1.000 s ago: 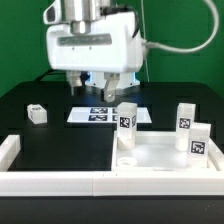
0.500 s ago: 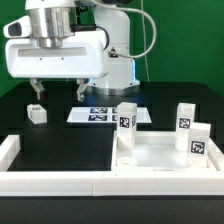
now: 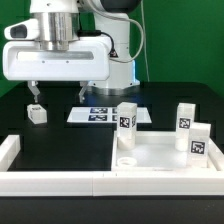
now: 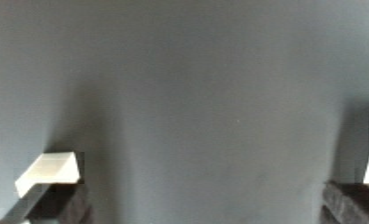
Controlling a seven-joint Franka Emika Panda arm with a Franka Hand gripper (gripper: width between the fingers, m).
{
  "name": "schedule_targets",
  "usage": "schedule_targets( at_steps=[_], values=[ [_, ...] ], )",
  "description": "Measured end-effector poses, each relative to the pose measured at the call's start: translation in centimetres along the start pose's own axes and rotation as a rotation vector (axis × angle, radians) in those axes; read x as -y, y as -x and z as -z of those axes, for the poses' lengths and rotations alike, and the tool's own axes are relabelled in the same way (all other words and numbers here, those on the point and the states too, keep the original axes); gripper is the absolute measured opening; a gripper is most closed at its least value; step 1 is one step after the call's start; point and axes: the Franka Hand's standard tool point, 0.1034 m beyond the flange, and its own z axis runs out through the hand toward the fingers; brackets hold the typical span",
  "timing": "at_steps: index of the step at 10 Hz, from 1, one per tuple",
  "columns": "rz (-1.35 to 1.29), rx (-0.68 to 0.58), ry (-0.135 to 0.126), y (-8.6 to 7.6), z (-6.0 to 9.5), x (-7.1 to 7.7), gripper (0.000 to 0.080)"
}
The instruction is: Assemble square table
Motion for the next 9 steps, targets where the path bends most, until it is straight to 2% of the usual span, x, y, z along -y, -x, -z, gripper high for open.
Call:
schedule_targets(
  at_steps=[1, 3, 4, 5, 8, 9],
  values=[
    [0.109, 0.019, -0.01, 0.9, -0.4, 0.0, 0.0649],
    [0.264, 0.091, -0.077, 4.2, -1.3, -1.4, 0.0649],
    [0.323, 0.111, -0.088, 5.7, -1.8, -1.9, 0.0649],
    [0.385, 0.114, -0.071, 7.0, -2.2, -2.1, 0.0649],
    [0.573, 0.126, -0.065, 6.8, -2.1, -2.6, 0.0649],
    [0.632, 0.127, -0.052, 6.9, -2.1, -3.0, 0.0649]
  ],
)
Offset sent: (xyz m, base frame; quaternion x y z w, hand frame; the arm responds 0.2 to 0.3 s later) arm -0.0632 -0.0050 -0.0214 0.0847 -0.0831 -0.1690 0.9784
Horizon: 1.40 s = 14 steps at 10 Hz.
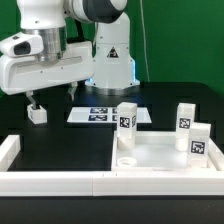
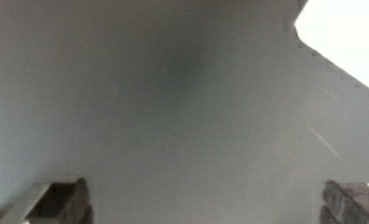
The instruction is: Assemble square table
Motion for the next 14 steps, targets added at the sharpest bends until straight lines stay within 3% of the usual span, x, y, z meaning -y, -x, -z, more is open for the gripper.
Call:
schedule_targets(
  at_steps=[1, 2, 4, 5, 6, 7, 8, 9, 10, 11, 12, 14],
  values=[
    [0.003, 0.011, 0.067, 1.2, -0.7, -0.8, 0.0649],
    [-0.011, 0.034, 0.11, 2.6, -1.7, -0.9, 0.0649],
    [-0.086, 0.081, 0.12, 4.1, -3.5, -1.0, 0.0649],
    [-0.085, 0.078, 0.122, 4.0, -3.4, -1.0, 0.0649],
    [-0.103, 0.082, 0.116, 3.9, -3.5, -0.9, 0.0649],
    [-0.128, 0.131, 0.082, 3.2, -4.1, 0.0, 0.0649],
    [-0.119, 0.164, 0.073, 2.8, -4.4, 0.2, 0.0649],
    [-0.166, 0.261, 0.032, 3.4, -5.3, 1.3, 0.0649],
    [-0.161, 0.363, 0.019, 3.4, -5.8, 1.7, 0.0649],
    [-0.13, 0.375, 0.04, 3.1, -6.0, 1.7, 0.0649],
    [-0.148, 0.442, -0.003, 3.7, -5.9, 2.2, 0.0649],
    [-0.114, 0.575, -0.017, 3.5, -4.7, 1.7, 0.0649]
  ],
)
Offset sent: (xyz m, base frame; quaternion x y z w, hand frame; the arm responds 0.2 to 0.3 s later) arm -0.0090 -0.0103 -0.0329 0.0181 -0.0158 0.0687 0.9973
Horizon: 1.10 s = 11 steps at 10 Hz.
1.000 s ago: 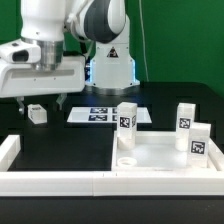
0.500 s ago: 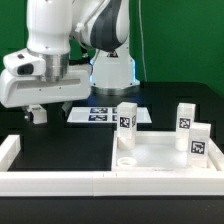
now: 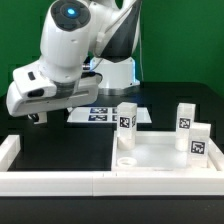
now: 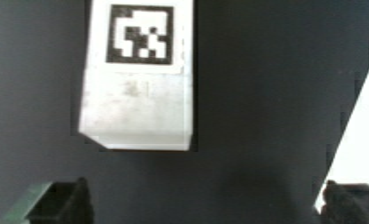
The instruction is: Assemble square table
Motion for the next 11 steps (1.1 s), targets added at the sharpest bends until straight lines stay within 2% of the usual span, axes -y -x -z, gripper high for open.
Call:
schedule_targets(
  at_steps=[1, 3, 4, 6, 7, 8, 9, 10, 11],
  values=[
    [0.005, 0.04, -0.018, 0.4, 0.6, 0.0, 0.0649],
    [0.011, 0.138, -0.036, 1.5, 1.1, 0.1, 0.0649],
    [0.005, 0.176, -0.036, 1.5, 0.9, 0.1, 0.0649],
    [0.004, 0.174, -0.034, 1.5, 0.9, 0.0, 0.0649],
    [0.017, 0.178, -0.022, 1.7, 0.5, -0.6, 0.0649],
    [0.019, 0.193, 0.006, 2.6, -0.3, -1.8, 0.0649],
    [0.013, 0.205, 0.025, 3.5, -0.9, -2.3, 0.0649],
    [-0.041, 0.207, 0.033, 3.8, -1.7, -2.0, 0.0649],
    [-0.069, 0.217, 0.029, 4.1, -2.4, -1.7, 0.0649]
  ],
)
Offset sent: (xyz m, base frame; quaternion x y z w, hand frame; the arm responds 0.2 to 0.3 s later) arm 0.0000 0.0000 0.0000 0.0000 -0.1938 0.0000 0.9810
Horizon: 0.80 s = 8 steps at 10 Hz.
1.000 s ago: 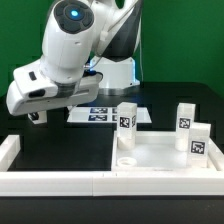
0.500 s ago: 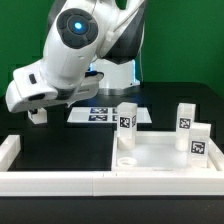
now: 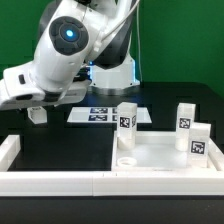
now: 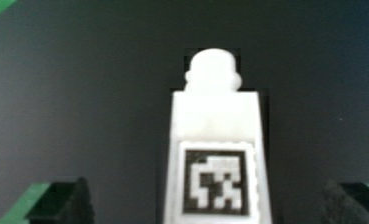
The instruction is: Assemble square table
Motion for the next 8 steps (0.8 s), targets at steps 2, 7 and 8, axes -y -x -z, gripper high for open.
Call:
schedule_targets(
  at_steps=[2, 7, 8],
  values=[
    [0.004, -0.001, 0.001, -0.05, 0.08, -0.08, 0.0649],
    [-0.013, 0.026, 0.004, -0.31, -0.14, -0.15, 0.0535],
    [-0.013, 0.026, 0.004, -0.31, -0.14, -0.15, 0.0397]
  ],
)
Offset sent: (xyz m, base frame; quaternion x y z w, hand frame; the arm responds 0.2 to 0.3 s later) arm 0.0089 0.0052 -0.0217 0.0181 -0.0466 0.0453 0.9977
